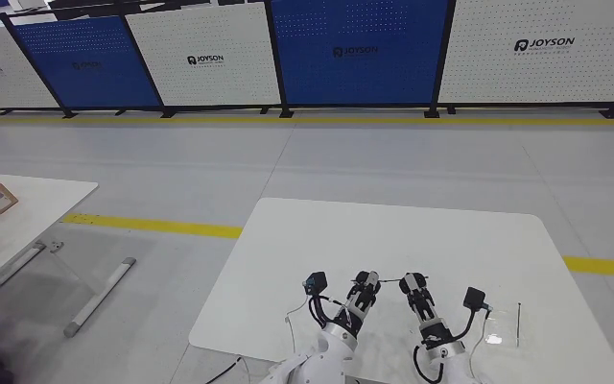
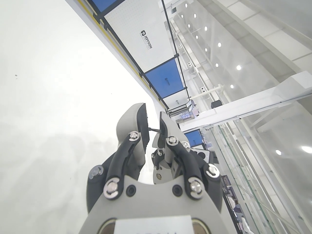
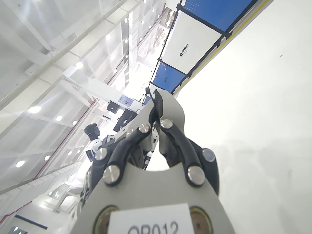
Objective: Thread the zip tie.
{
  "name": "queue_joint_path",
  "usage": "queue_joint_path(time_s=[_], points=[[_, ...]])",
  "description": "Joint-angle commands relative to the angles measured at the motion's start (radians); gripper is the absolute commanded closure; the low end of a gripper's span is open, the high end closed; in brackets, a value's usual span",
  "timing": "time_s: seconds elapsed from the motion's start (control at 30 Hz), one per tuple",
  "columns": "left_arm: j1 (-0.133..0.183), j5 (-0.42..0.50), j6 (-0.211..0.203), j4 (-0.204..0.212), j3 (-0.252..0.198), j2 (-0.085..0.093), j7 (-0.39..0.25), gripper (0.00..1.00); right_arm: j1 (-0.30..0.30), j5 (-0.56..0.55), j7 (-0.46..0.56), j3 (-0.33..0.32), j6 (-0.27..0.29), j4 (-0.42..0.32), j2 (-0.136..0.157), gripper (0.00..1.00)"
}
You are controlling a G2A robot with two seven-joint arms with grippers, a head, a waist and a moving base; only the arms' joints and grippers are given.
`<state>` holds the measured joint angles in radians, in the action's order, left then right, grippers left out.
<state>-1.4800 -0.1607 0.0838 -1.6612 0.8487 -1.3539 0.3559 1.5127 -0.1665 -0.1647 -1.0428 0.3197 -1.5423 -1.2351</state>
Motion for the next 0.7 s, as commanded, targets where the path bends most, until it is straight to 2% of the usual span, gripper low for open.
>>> queue_joint_path(time_s=[0.0, 0.33, 0.47, 0.53, 0.67], points=[[-0.001, -0.004, 0.001, 0.000, 0.001, -0.001, 0.000, 0.87, 0.000, -0.004, 0.000, -0.001, -0.004, -0.001, -0.002, 1.00], [0.002, -0.039, 0.016, 0.009, -0.018, -0.009, -0.020, 0.87, 0.005, -0.035, -0.009, -0.004, -0.020, -0.011, -0.012, 1.00], [0.006, -0.044, 0.019, 0.013, -0.020, -0.013, -0.020, 0.92, 0.009, -0.042, -0.008, -0.007, -0.022, -0.014, -0.016, 1.00], [0.008, -0.045, 0.021, 0.014, -0.019, -0.015, -0.020, 1.00, 0.011, -0.045, -0.006, -0.009, -0.022, -0.015, -0.017, 1.00], [0.007, -0.047, 0.023, 0.016, -0.017, -0.017, -0.021, 1.00, 0.015, -0.047, -0.002, -0.016, -0.019, -0.018, -0.020, 1.00]])
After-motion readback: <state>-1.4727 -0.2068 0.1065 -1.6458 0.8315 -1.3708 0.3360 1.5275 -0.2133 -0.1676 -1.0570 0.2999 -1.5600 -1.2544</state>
